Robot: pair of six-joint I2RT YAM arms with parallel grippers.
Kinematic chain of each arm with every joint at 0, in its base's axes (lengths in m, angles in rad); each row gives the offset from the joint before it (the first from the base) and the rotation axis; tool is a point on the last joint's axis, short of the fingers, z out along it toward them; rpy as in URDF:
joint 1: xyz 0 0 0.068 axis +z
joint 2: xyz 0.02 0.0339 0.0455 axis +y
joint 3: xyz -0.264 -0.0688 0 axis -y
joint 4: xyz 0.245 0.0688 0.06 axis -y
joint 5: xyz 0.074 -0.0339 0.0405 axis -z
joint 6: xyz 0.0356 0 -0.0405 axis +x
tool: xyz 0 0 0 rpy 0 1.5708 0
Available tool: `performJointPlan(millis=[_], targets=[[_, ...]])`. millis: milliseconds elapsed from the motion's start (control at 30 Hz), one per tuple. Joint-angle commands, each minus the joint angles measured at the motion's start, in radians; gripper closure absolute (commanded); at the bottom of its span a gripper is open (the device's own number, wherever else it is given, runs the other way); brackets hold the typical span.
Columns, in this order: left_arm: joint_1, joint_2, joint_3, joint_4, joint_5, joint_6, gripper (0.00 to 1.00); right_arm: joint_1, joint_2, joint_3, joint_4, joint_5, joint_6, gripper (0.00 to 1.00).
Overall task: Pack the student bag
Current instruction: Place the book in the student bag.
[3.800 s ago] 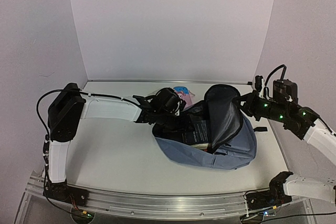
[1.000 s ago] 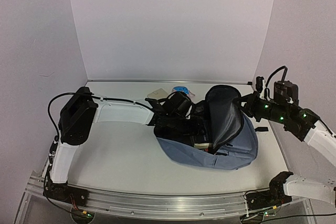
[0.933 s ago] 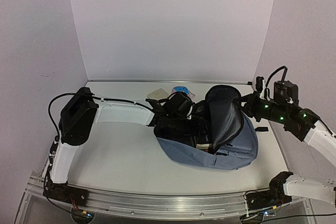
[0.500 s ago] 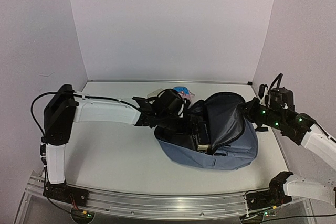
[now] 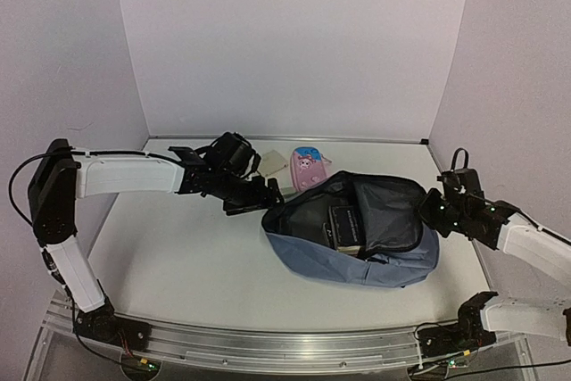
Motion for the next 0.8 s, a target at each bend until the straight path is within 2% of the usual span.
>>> performJointPlan(millis=[0,133,167,233,267,300,467,533,600,667,767], targets=[[-0.014,0.044,0.014,0.003,0.036,0.011,0.09,-0.049,0.038,0.001,0.010,0.044,0.011,0.93],[-0.014,0.049,-0.022,0.067,0.048,-0.019,0.10,-0.064,0.007,-0.006,0.008,0.032,0.008,0.65],[-0.014,0.050,-0.027,0.073,0.048,-0.025,0.11,-0.064,-0.008,-0.007,0.007,0.029,0.009,0.51],[-0.014,0.055,-0.038,0.085,0.059,-0.034,0.23,-0.065,-0.039,-0.006,0.006,0.015,0.002,0.23],[-0.013,0.057,-0.047,0.096,0.069,-0.037,0.29,-0.065,-0.054,-0.005,0.006,0.003,-0.006,0.12],[-0.014,0.060,-0.058,0.113,0.086,-0.042,0.37,-0.065,-0.063,-0.001,0.009,-0.021,-0.028,0.05],[-0.014,0.073,-0.091,0.194,0.130,-0.065,0.48,-0.065,-0.038,0.076,-0.018,-0.116,-0.120,0.02],[-0.014,0.078,-0.090,0.202,0.142,-0.066,0.62,-0.064,-0.041,0.109,-0.028,-0.148,-0.150,0.02],[-0.018,0.082,-0.089,0.206,0.153,-0.062,0.82,-0.064,-0.051,0.148,-0.036,-0.173,-0.172,0.02],[-0.026,0.083,-0.090,0.210,0.168,-0.048,0.97,-0.064,-0.063,0.183,-0.040,-0.200,-0.201,0.02],[-0.053,0.085,-0.088,0.216,0.198,-0.019,1.00,-0.064,-0.060,0.236,-0.041,-0.258,-0.250,0.02]])
